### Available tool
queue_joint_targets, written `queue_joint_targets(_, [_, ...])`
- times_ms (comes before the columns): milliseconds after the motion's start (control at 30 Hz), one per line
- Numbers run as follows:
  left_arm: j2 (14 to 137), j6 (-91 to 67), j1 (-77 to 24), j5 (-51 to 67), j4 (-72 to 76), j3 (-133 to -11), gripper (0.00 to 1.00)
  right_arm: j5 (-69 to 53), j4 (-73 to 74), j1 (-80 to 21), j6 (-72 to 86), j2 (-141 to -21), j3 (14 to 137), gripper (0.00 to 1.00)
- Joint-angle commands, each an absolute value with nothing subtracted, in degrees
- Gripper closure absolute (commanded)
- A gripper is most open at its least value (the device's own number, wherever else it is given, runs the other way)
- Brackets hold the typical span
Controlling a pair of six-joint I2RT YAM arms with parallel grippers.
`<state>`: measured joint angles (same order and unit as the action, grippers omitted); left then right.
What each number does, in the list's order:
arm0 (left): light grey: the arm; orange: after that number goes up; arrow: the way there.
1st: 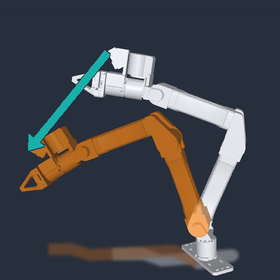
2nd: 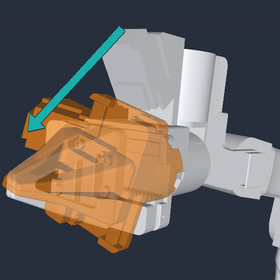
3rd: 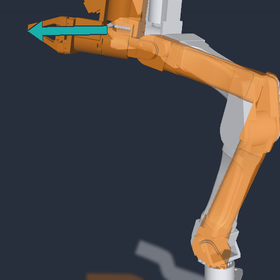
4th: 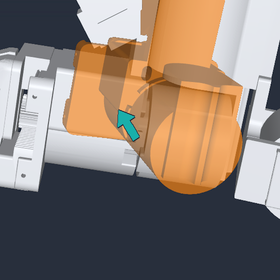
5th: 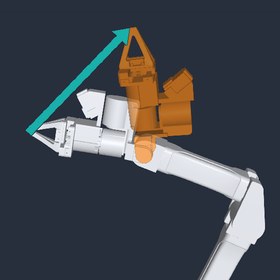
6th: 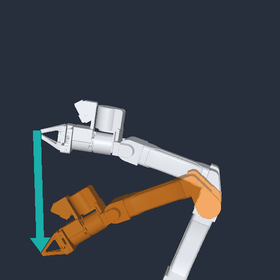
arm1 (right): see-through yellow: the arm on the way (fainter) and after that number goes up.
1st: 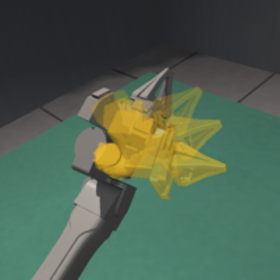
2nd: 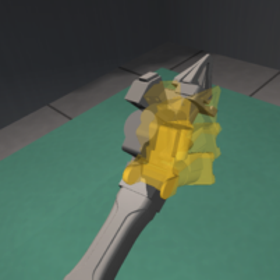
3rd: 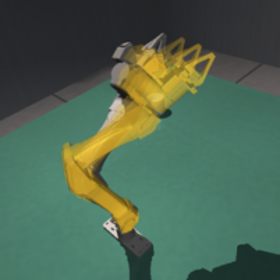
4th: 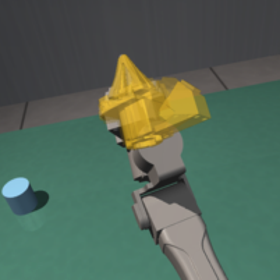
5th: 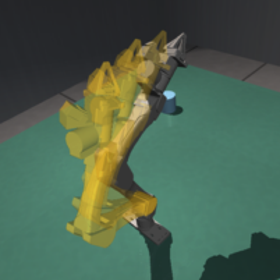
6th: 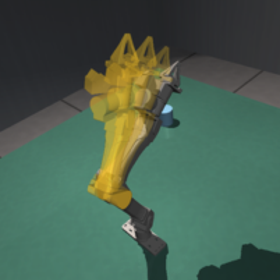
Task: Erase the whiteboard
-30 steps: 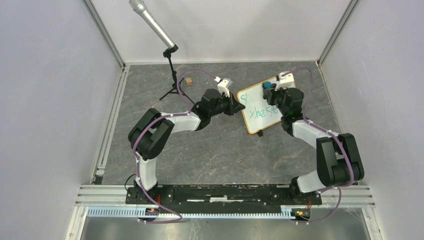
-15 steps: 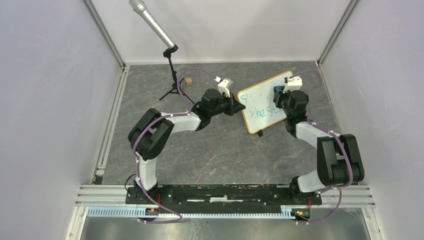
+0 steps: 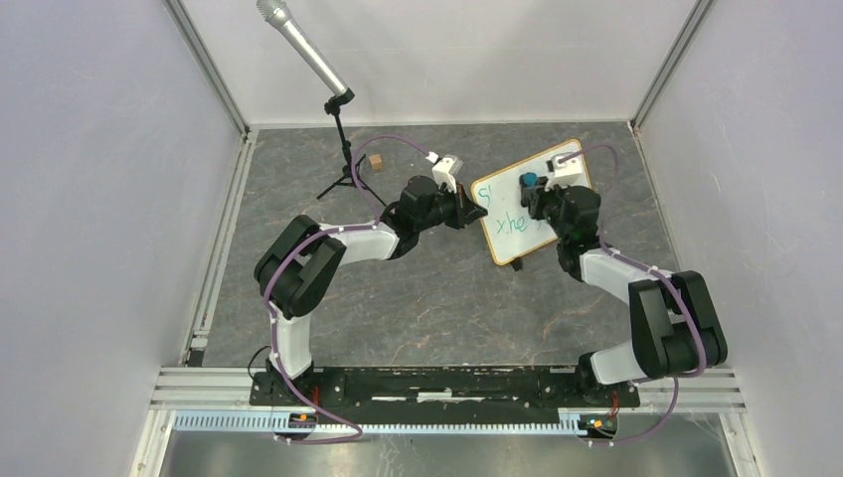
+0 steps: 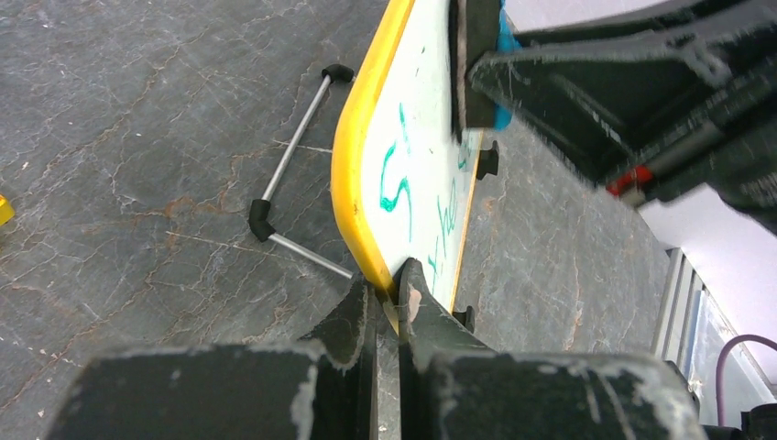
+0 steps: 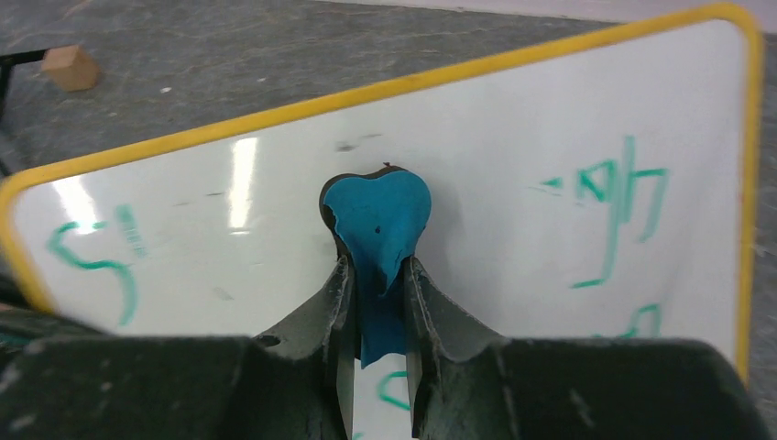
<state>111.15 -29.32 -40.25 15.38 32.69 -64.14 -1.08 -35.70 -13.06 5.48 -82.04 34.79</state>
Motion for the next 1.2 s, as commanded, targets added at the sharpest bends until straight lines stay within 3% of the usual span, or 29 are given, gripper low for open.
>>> queue_joint_targets(0, [110.8,-18.4,-40.3,10.6,26.7,-63.6,0.98,-3.1,-31.0,-2.5,8.8,-88.0,36.4,1.00])
queue_joint_targets(200, [110.6,-18.1,-40.3,10.4,26.7,-63.6,0.98,-6.4,-28.0,5.3,11.4,-91.7,36.9,1.00])
queue_joint_targets(533, [111.0,-18.5,-40.3,10.8,26.6,-64.0,0.98,-3.6,-28.8,-7.8,13.2,-87.7,41.0,1.00])
queue_joint_targets(767, [111.1,-17.8,-40.4,10.4,25.7,-64.4,0.98,-1.3,-31.9,-7.8,17.4,-91.5,45.9,1.00])
queue_joint_targets(1167, [111.4,-18.1,-40.4,10.8,24.4,-64.9,0.98,-11.4,-33.5,7.2,23.7,-98.9,42.9,1.00])
